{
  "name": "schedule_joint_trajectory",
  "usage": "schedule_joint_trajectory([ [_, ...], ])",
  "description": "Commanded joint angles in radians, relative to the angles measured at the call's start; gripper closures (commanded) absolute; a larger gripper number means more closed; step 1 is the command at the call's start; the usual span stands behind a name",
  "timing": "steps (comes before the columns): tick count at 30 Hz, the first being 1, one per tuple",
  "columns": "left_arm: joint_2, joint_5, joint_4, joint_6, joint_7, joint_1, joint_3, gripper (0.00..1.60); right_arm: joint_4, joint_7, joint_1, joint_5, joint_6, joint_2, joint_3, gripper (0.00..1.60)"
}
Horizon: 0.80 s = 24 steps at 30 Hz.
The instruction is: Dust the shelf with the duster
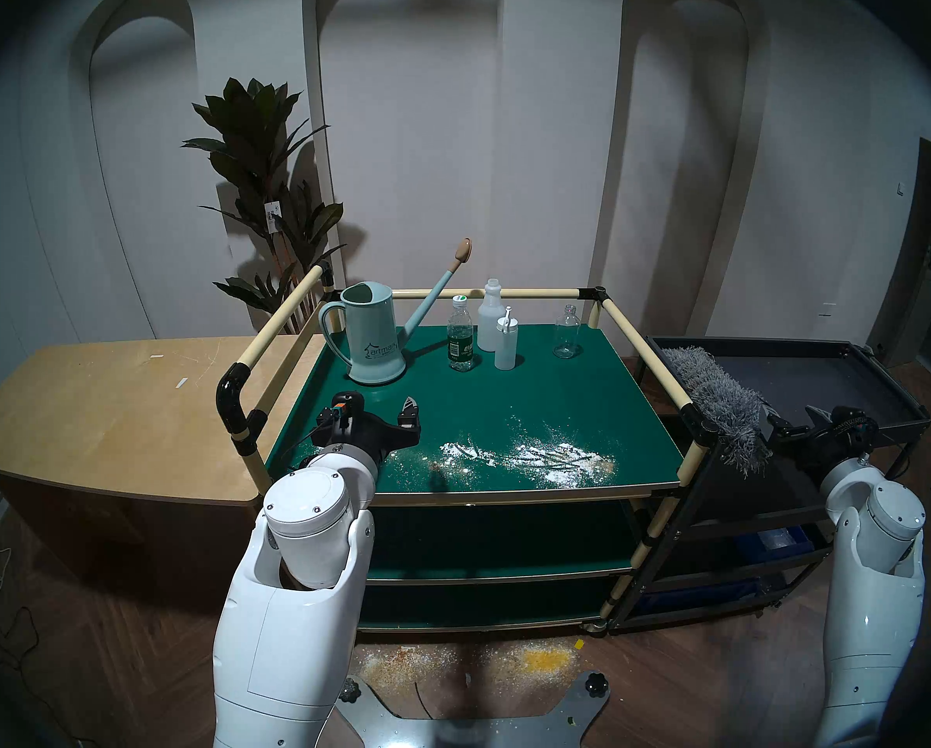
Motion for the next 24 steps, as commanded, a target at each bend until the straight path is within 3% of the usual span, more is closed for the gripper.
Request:
schedule_joint_trajectory([
  [1,0.010,0.000,-0.026,-0.015,-0.009,0.002,-0.003,0.00,0.017,-0.019,0.031,-0.020,-0.027,-0.002,-0.034,0.00],
  [8,0.019,0.005,-0.021,-0.021,-0.005,0.006,-0.003,0.00,0.052,-0.047,0.067,-0.040,-0.041,-0.006,-0.065,0.00],
  [15,0.021,0.011,-0.023,-0.016,-0.005,0.007,-0.002,0.00,0.091,-0.100,0.118,-0.069,0.022,0.002,-0.099,0.00],
  [24,0.018,0.028,-0.020,-0.012,0.007,0.003,0.010,0.00,0.129,-0.117,0.156,-0.079,0.037,0.006,-0.125,0.00],
])
